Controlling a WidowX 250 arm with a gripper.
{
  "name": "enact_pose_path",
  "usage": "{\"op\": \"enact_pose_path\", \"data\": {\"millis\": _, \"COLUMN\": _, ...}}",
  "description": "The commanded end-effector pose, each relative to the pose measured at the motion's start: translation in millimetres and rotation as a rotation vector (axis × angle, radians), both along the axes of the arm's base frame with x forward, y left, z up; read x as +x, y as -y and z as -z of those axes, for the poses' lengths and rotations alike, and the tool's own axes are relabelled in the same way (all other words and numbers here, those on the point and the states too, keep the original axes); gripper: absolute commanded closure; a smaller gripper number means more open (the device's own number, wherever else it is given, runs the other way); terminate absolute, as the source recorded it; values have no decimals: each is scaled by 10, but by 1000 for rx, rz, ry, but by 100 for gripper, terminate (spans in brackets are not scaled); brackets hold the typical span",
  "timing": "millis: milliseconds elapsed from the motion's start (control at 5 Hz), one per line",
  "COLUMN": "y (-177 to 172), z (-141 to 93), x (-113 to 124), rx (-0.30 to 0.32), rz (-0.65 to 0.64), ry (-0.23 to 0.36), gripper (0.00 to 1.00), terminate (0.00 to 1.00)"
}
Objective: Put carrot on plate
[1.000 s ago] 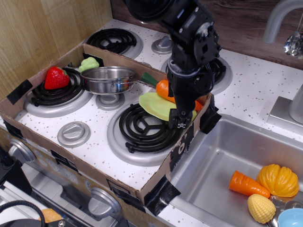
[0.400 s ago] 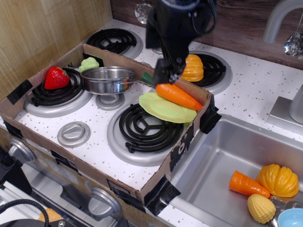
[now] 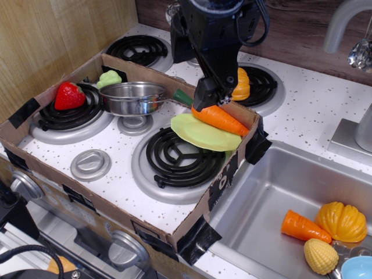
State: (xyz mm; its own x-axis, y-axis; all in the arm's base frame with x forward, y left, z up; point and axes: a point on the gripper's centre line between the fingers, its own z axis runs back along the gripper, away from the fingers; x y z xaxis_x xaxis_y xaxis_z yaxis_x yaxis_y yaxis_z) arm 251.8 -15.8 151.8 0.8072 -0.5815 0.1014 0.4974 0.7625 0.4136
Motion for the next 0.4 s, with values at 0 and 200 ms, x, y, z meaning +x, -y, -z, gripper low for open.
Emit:
{"op": "enact_pose_path", "data": {"millis": 0, "y": 5, "z": -43, "x": -130, "rx": -108, "rz": -16, "ry": 80, "gripper": 0, "terminate": 0}}
{"op": "enact_pose_path", "data": {"millis": 200, "y": 5, "z": -43, "x": -130, "rx": -108, "rz": -16, "ry": 80, "gripper": 0, "terminate": 100}}
